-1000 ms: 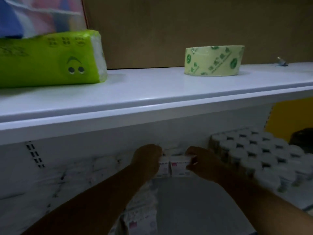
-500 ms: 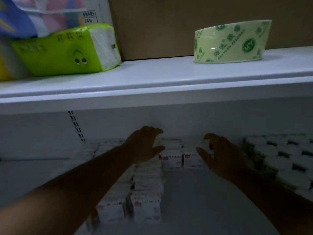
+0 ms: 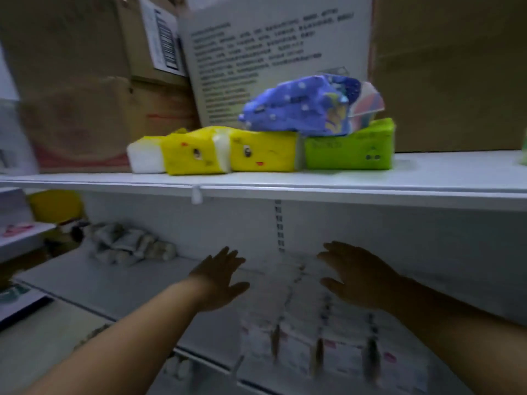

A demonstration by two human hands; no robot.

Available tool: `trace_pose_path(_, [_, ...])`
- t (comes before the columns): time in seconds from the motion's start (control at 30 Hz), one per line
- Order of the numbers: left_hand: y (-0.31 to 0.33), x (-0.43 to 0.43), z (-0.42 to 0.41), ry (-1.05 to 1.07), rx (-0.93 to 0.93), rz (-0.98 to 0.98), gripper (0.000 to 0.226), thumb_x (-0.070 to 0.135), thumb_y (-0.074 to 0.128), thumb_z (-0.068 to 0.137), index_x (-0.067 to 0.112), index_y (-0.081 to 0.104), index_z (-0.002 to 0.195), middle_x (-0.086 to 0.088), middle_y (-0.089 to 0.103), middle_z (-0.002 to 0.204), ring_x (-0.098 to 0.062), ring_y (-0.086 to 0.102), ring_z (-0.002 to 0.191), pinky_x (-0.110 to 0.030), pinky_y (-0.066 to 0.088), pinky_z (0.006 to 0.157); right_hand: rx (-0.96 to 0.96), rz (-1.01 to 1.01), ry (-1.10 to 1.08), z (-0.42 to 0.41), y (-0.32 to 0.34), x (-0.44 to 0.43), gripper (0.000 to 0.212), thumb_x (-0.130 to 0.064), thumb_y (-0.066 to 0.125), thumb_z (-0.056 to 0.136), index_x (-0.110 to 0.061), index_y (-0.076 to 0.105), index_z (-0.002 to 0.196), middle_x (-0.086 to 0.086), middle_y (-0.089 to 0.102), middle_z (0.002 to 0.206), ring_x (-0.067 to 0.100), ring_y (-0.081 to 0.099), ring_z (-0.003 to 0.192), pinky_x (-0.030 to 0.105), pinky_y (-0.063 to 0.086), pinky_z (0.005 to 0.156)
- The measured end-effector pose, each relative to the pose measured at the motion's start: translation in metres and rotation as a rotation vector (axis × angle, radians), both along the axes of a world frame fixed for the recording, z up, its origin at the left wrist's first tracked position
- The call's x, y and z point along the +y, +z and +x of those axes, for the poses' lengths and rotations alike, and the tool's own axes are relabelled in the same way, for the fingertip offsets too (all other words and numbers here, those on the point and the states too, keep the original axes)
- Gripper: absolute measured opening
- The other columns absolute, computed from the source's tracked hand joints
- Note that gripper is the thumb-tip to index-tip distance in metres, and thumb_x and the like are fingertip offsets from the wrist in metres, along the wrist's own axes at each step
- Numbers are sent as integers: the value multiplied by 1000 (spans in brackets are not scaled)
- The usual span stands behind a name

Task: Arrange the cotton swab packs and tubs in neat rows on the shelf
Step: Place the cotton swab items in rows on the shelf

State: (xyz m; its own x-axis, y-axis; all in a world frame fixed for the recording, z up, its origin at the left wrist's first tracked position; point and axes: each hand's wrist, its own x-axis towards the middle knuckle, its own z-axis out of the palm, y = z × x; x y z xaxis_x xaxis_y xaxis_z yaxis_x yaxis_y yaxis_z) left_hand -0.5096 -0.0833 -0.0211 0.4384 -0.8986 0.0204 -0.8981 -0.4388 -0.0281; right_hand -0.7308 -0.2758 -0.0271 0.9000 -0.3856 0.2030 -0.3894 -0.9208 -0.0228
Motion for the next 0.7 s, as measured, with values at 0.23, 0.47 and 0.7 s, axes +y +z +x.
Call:
trace_pose_path(0.23, [3,187,94,253,-13,-13,66,56,33,96,25,15,151,3,5,160,-15,-3,147,-38,6,119,96,110,147,158,7,135,64,-49,40,95,-28,15,150,-3,6,159,15,9,146,28,13,117])
trace_pose_path(0.47, [-34,274,163,337,171,-82,68,59,37,92,30,15,150,7,3,160,-13,-4,147,-37,9,120,313,85,254,252,-27,220,64,-45,42,96,-25,15,150,2,8,159,23,13,145,38,22,116])
trace_pose_path(0.7, [-50,267,245,319,234,-37,67,59,37,93,31,17,149,9,4,159,-12,-5,147,-39,9,120,301,150,229,346,-31,207,66,-47,41,96,-27,11,151,-1,2,160,19,10,146,32,17,117])
